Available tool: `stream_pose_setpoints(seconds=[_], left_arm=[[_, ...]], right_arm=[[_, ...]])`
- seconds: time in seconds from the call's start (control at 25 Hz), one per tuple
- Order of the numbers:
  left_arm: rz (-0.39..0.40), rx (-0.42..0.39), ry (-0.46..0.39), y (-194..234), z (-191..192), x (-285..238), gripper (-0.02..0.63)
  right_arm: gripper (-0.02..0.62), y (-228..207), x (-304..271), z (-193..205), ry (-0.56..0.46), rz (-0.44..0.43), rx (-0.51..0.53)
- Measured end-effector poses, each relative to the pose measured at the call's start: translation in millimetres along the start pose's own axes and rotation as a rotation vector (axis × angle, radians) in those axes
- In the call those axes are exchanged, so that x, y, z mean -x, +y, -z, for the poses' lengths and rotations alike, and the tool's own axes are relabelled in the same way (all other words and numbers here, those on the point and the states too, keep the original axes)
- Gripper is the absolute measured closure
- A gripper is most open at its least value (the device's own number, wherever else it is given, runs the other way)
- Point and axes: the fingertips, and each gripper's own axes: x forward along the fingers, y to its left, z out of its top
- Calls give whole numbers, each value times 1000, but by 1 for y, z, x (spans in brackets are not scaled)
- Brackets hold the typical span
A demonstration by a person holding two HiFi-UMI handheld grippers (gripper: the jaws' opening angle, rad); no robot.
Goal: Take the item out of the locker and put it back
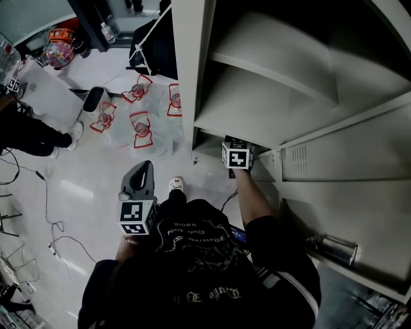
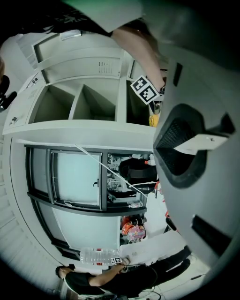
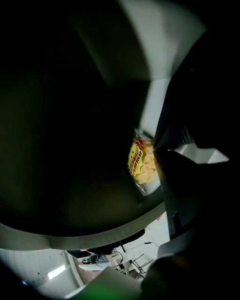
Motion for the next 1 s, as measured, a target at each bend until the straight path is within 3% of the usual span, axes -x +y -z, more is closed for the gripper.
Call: stream_pose_setpoints(seconds=[0.52,1.0], left_arm=[[34,35,-13,-15,1,5,600],[74,78,-8,-40,16,13,600]], right_arm=[[591,2,31,0,-51,55,-63],[591,26,92,9,-117,36,-54]])
